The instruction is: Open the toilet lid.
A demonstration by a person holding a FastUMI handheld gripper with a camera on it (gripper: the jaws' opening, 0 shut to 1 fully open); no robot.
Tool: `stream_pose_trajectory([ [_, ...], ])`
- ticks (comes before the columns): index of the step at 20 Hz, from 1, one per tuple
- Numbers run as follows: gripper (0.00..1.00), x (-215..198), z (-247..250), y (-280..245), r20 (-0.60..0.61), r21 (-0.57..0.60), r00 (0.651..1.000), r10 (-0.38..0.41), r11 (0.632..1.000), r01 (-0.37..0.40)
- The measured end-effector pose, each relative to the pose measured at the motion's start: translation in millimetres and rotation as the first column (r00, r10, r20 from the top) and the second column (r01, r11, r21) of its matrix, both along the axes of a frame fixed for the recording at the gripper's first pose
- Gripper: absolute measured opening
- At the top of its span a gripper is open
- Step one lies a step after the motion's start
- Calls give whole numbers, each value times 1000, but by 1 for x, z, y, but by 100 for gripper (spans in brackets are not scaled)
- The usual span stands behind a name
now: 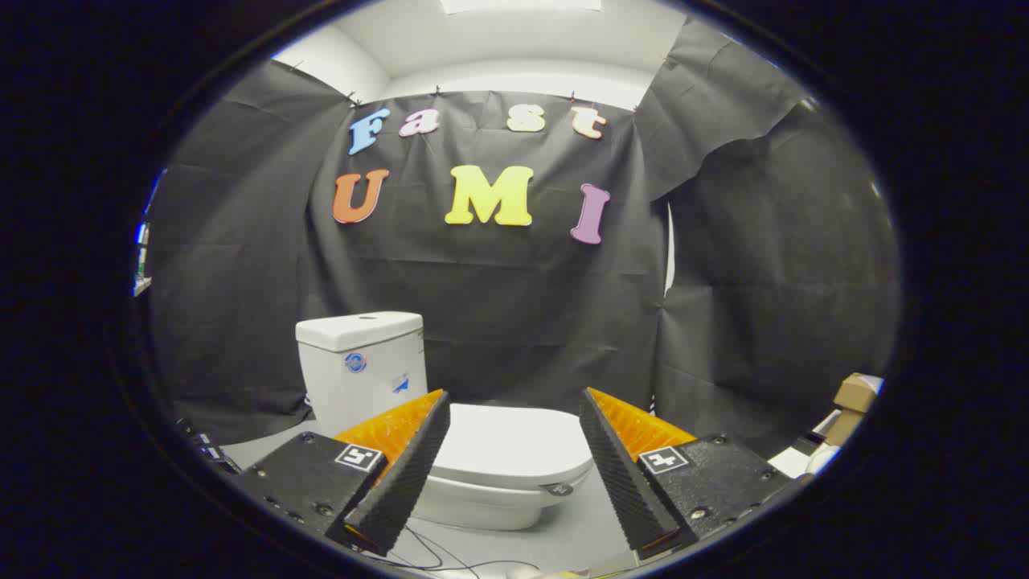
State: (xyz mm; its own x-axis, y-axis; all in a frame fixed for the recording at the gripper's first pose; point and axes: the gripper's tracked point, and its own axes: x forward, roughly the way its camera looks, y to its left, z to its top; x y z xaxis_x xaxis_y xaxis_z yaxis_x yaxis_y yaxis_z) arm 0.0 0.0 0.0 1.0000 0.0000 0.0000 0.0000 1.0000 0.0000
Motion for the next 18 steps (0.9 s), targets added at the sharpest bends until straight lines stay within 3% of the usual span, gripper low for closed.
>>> stream_pose_trajectory([
  [18,100,25,-5,-2,-33,51,999,-21,998,22],
])
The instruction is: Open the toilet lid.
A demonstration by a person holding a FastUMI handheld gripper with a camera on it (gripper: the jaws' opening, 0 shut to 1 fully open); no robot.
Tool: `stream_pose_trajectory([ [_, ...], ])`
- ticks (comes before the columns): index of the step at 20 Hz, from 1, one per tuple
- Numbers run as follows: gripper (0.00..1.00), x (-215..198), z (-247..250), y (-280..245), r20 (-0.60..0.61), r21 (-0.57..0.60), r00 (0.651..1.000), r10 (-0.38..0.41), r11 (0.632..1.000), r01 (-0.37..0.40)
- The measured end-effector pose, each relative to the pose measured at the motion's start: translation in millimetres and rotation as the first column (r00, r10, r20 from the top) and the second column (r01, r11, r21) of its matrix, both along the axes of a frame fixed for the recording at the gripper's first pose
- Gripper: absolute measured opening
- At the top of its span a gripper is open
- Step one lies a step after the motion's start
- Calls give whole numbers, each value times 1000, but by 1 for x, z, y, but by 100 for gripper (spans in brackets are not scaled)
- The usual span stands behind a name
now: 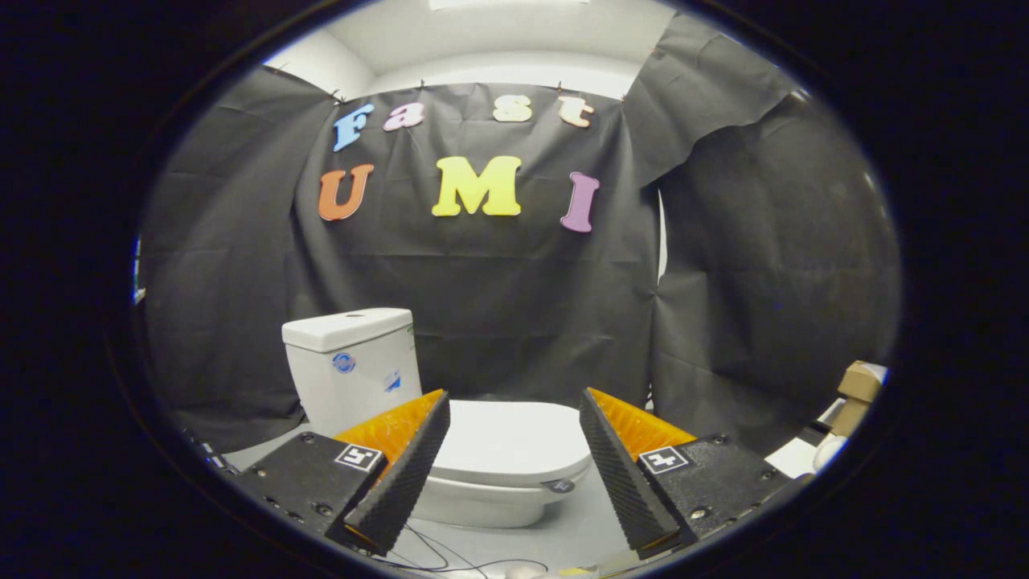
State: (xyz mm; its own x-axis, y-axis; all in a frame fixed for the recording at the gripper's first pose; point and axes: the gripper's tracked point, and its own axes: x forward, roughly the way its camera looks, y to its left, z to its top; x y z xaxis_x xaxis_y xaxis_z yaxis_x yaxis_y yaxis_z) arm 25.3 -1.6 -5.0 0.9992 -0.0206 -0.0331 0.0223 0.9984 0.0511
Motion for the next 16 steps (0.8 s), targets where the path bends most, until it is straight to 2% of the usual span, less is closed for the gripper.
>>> stream_pose_trajectory([
  [8,100,75,4,-8,17,51,998,65,997,-66],
  [13,100,121,-37,-35,-45,146,996,78,987,-70],
  [16,100,144,-73,-56,-109,240,990,89,969,-60],
])
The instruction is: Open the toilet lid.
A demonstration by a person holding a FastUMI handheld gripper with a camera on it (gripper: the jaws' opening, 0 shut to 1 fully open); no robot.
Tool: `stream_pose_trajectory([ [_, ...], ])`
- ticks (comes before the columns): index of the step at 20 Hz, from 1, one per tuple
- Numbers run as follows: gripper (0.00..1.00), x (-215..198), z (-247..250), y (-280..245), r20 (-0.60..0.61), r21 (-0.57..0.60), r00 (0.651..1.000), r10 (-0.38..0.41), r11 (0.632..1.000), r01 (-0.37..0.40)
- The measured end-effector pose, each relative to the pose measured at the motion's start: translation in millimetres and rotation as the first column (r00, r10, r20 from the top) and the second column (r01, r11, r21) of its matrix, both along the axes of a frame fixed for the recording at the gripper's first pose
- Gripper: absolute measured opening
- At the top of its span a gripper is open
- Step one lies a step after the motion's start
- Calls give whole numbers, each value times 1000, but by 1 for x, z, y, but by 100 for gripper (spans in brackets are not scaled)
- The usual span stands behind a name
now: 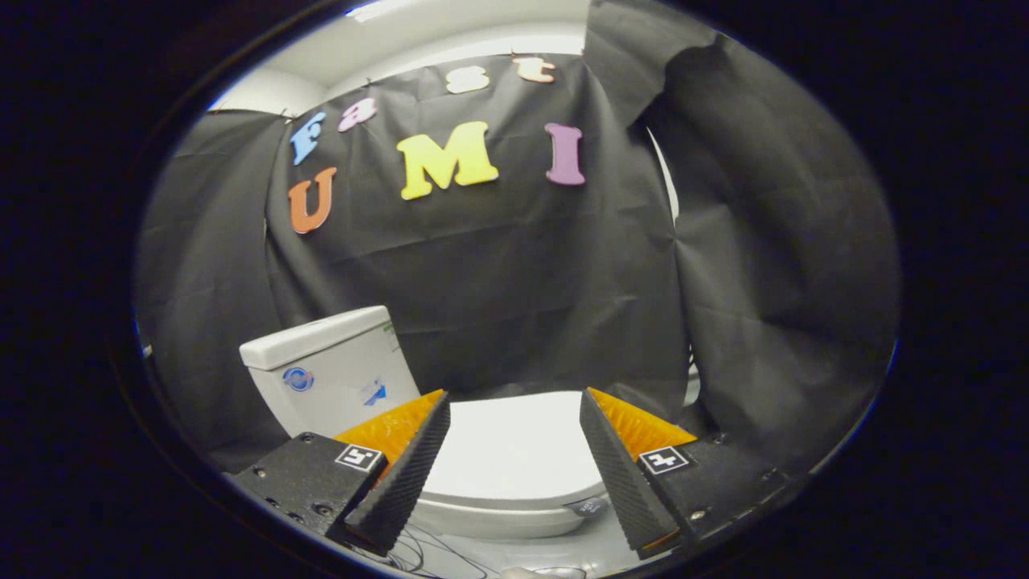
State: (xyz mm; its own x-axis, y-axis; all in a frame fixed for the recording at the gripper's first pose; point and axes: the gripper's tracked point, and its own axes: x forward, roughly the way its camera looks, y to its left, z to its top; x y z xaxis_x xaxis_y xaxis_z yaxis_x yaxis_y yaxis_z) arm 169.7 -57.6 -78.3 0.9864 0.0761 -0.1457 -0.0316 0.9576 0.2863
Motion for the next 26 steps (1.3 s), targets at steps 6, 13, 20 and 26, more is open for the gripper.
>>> stream_pose_trajectory([
  [6,98,29,-84,-38,-179,261,984,15,965,33],
  [13,98,37,-169,-69,-321,492,947,9,856,159],
  [20,94,37,-204,-51,-329,694,939,96,700,172],
  [26,84,41,-227,-46,-364,751,920,147,631,196],
])
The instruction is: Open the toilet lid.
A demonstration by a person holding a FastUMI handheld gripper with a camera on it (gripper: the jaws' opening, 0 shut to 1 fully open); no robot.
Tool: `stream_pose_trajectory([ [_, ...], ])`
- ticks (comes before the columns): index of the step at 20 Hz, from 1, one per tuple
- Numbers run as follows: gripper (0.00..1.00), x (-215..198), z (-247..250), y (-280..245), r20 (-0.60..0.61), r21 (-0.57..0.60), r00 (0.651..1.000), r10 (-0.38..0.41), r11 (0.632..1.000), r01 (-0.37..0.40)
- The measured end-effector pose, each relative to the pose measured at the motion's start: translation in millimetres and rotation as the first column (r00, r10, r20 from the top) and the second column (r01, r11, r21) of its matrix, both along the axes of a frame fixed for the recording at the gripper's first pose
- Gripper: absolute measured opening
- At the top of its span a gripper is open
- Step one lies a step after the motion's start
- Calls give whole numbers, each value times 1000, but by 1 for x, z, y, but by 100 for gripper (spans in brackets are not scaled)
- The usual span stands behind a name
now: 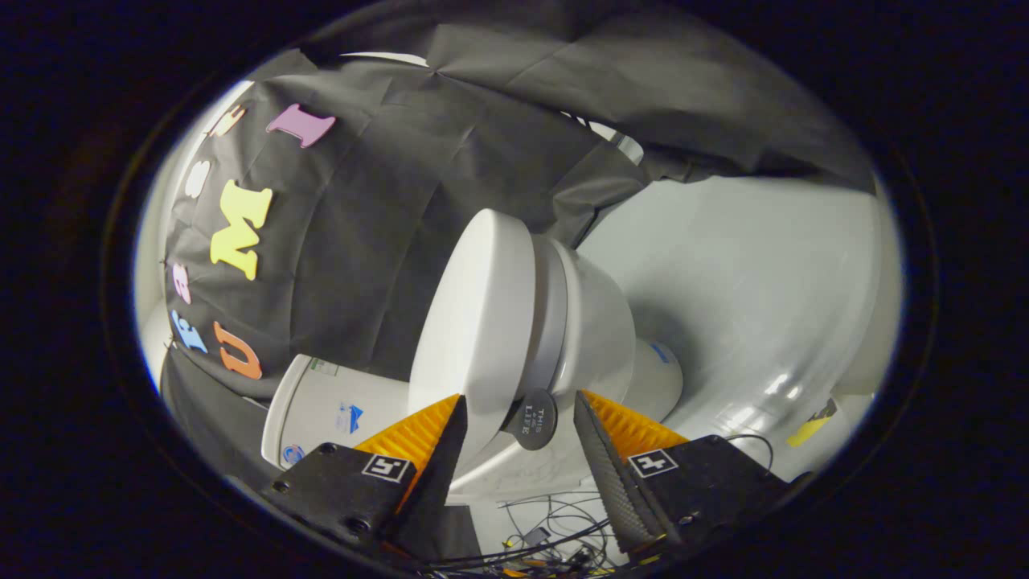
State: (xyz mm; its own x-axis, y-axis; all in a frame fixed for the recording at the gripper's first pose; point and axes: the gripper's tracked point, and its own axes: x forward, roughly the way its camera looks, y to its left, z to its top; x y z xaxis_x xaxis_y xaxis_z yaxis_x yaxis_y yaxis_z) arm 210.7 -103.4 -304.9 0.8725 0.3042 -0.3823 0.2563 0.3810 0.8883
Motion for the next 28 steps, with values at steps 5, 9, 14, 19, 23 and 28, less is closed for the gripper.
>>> stream_pose_trajectory([
  [5,68,7,-9,1,-12,58,1000,-2,998,2],
  [9,30,11,-20,-2,-26,100,1000,6,995,-3],
  [14,7,8,-11,1,11,169,1000,13,985,-14],
  [19,4,8,-10,4,-48,167,998,34,986,-25],
  [23,4,10,-6,5,-107,170,993,55,985,-36],
  [28,4,12,-1,3,-137,171,989,57,985,-33],
])
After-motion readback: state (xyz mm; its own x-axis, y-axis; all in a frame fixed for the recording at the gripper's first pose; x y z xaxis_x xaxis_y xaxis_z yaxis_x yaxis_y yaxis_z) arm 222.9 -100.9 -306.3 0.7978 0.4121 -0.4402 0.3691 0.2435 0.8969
